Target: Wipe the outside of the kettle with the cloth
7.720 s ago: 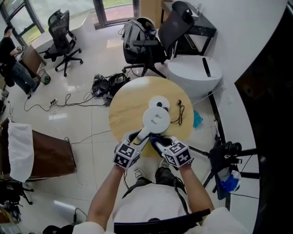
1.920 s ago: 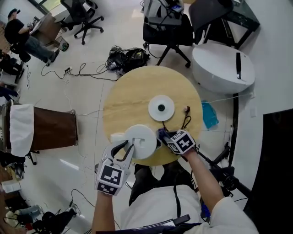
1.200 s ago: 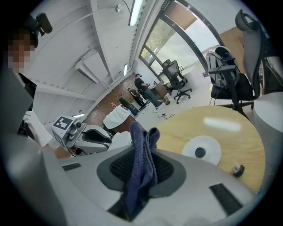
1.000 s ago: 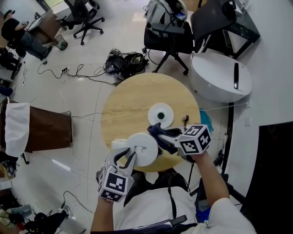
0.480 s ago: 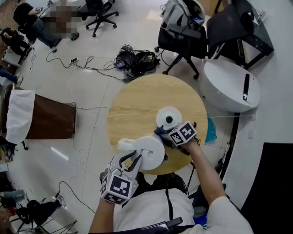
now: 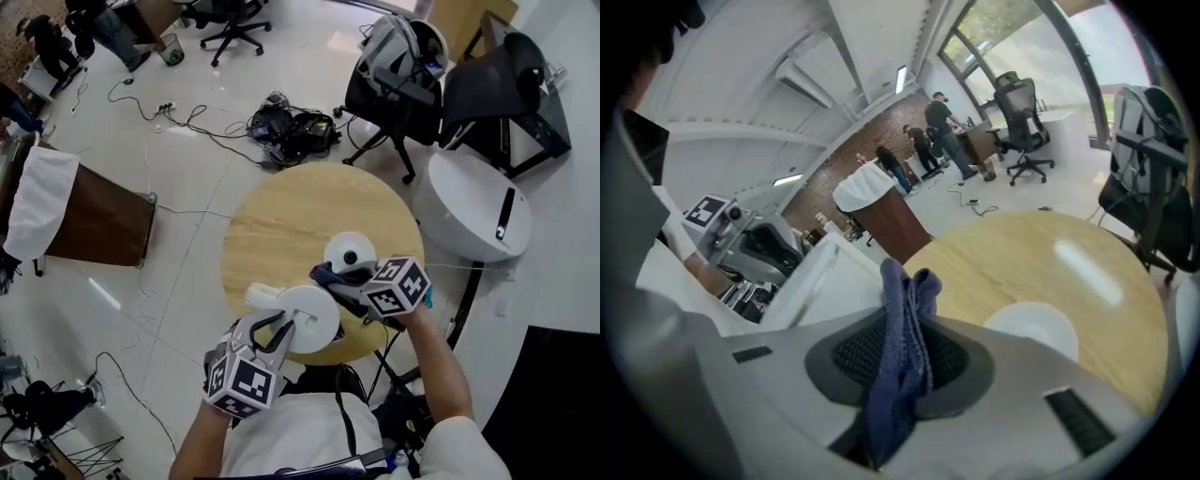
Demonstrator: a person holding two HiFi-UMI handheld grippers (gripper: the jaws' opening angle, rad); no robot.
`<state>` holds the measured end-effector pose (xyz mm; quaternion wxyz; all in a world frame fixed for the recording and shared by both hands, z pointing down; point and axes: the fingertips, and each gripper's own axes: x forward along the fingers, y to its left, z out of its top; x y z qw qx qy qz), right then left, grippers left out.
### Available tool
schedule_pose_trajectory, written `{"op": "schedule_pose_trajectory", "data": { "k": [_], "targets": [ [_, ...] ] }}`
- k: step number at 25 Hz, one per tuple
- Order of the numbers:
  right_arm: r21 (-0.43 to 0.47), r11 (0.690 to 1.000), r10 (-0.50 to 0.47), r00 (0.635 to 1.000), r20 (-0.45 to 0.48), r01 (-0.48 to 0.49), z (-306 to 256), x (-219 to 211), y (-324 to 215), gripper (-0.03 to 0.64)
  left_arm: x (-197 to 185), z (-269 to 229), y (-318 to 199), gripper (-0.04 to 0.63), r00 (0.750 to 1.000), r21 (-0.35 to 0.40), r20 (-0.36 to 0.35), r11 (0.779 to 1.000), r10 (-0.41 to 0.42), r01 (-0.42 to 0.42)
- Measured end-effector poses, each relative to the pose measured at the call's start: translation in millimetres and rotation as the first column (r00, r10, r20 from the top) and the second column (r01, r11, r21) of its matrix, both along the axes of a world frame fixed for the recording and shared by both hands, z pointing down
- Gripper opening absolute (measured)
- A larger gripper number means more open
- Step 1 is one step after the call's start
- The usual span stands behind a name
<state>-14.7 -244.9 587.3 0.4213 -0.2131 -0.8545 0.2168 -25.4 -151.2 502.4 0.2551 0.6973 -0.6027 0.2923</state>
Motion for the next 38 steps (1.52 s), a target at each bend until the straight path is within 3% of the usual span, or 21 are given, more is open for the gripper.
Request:
{"op": "schedule_pose_trajectory", "data": {
  "k": [6,10,17,26,31,33,38],
  "targets": [
    [-0.037,0.992,-0.113,0.989,0.100,0.118,-62,-6,3,0.081,1,0,-1,0.066,1.000,-0.004,-0.005,1.000,-0.020,0.020],
    [-0.039,0.971,-0.230,0.967,0.109,0.236,-56,-7,3,0.083,1,0,-3,0.066,0.999,0.001,-0.016,0.999,-0.036,0.036],
    [-0.092,0.921,-0.378,0.925,0.019,0.378,3,-24,5,0.083,1,1,-5,0.066,0.998,-0.009,-0.025,0.998,-0.060,0.059],
    [0.003,0.865,-0.488,0.844,-0.221,0.501,110,-33,8,0.083,1,1,-7,0.066,0.993,-0.005,-0.026,0.994,-0.111,0.111],
    [0.032,0.821,-0.534,0.788,-0.306,0.569,136,-36,7,0.083,1,1,-9,0.066,0.991,-0.004,-0.023,0.991,-0.133,0.133],
    [0.009,0.803,-0.571,0.772,-0.280,0.596,125,-39,13,0.083,1,1,-8,0.066,0.990,-0.006,-0.020,0.990,-0.138,0.138],
    [0.038,0.757,-0.646,0.756,-0.103,0.652,47,-47,28,0.083,1,2,-7,0.066,0.989,-0.010,-0.014,0.989,-0.146,0.146]
  ]
}}
